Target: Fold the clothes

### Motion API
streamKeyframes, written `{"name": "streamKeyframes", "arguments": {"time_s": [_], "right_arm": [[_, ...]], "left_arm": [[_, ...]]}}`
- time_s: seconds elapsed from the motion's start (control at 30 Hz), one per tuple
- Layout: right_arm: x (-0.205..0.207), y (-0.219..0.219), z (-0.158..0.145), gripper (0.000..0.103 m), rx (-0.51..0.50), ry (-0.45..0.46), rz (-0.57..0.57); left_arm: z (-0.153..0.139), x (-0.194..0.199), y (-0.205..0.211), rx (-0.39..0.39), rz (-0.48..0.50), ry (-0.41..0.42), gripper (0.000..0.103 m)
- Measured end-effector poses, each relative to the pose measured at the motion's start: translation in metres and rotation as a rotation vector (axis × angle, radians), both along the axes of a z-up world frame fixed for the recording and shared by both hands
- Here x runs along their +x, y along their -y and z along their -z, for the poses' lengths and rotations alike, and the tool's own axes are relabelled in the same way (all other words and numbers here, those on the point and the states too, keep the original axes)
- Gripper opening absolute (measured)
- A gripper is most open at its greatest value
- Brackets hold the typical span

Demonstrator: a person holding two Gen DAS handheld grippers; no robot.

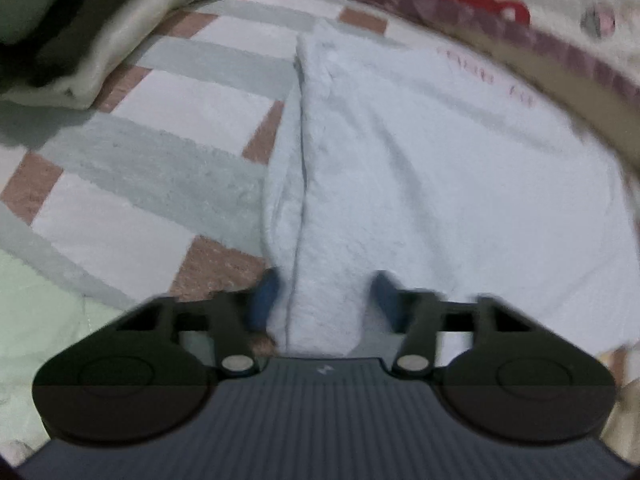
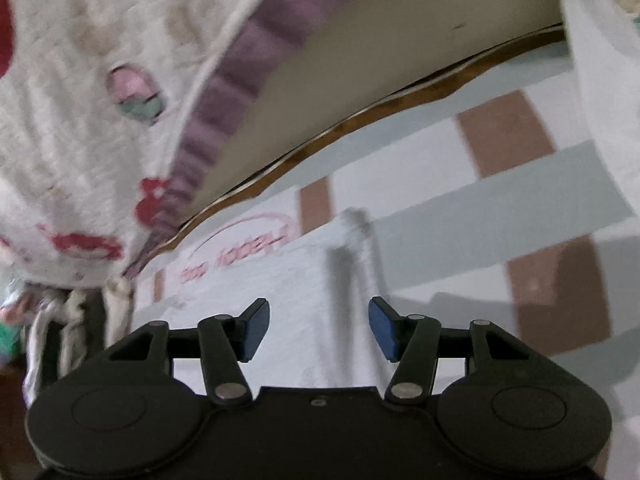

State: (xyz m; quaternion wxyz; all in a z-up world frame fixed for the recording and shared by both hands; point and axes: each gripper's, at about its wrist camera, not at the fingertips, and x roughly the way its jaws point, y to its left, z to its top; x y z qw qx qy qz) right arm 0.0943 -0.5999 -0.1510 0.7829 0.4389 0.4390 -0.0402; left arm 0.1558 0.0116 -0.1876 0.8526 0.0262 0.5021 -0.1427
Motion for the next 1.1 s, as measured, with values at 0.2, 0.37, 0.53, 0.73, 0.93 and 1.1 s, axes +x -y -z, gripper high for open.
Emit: {"name": "streamKeyframes", "arguments": {"time_s": [0.2, 0.37, 0.53, 0.73, 0.93, 1.1], "right_arm": [[0.001, -0.026, -0.004, 0.062, -0.055, -0.080, -0.058], [-0.022, -0.027, -0.002, 0.062, 0.008, -0.141, 0.104], [-0.040, -0.052, 0.018, 0.062, 0.248, -0.171, 0.081], [-0.048, -0.097, 0.040, 0.063, 0.070, -0.388, -0.047], [-0.045, -0.114, 0.032, 0.063, -0.055, -0.390, -0.115], [-0.042, -0.096, 0.043, 0.064, -0.021, -0.433, -0.038]], "left_arm": [[0.002, -0.010, 0.000, 0.425, -0.050, 0.109, 0.000], [-0.028, -0.011, -0.019, 0.077, -0.134, 0.137, 0.009], [-0.050, -0.027, 0.016, -0.096, -0.028, 0.166, 0.041], [-0.038, -0.046, 0.074, -0.191, 0.030, 0.050, 0.052], [-0.033, -0.069, 0.100, -0.130, 0.124, 0.109, 0.054], [-0.035, -0.075, 0.104, -0.097, 0.152, 0.139, 0.054]]}}
